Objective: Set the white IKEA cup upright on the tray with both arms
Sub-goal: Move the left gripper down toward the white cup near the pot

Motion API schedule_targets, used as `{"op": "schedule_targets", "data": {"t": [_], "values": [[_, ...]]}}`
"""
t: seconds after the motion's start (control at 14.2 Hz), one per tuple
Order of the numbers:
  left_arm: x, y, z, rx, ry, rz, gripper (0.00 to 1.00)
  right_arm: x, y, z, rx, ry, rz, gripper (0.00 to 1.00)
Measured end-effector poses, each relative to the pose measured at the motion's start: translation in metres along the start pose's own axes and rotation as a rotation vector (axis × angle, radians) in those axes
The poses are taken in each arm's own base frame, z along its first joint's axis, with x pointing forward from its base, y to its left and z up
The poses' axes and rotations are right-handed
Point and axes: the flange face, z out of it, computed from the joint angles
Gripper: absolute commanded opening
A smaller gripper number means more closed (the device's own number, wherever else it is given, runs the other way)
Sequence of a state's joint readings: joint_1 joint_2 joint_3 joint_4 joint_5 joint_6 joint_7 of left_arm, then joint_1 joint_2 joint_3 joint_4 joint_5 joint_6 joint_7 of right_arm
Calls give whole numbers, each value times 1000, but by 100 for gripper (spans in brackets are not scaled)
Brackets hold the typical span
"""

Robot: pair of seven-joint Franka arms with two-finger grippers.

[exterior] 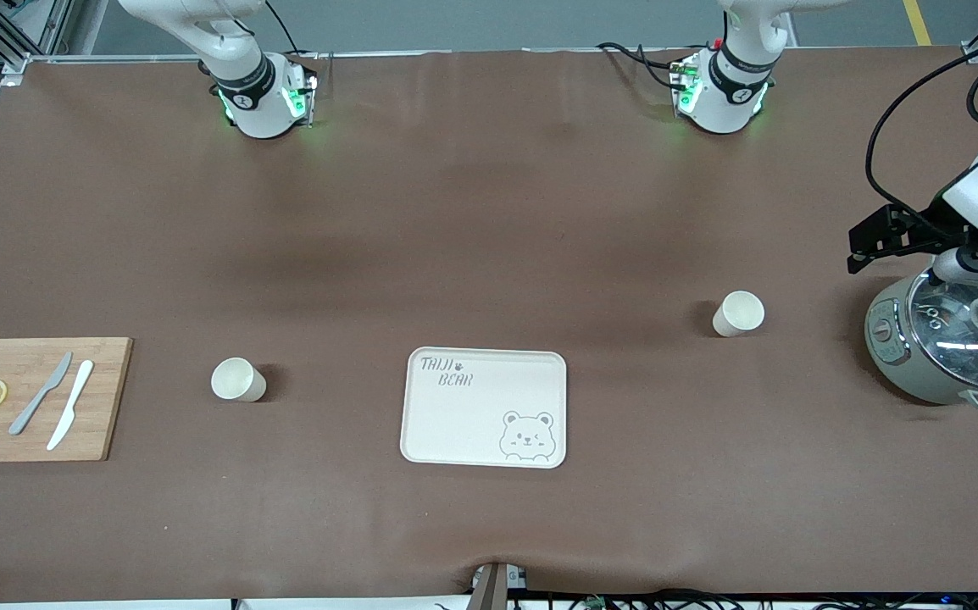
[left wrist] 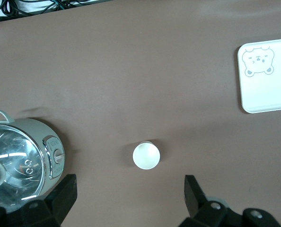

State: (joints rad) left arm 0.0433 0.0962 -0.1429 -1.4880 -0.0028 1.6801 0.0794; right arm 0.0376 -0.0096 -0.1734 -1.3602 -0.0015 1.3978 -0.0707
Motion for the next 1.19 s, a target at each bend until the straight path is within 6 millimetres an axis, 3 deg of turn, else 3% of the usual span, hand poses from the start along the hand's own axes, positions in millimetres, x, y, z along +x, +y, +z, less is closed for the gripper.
{"op": "schedule_targets", "data": {"t": [0.84, 1.19], "values": [[-1, 12, 2, -5, -18, -13, 100, 0, 0, 0, 0, 0, 0, 100], [-5, 15, 22, -9, -73, -13, 100, 0, 0, 0, 0, 0, 0, 100]]}}
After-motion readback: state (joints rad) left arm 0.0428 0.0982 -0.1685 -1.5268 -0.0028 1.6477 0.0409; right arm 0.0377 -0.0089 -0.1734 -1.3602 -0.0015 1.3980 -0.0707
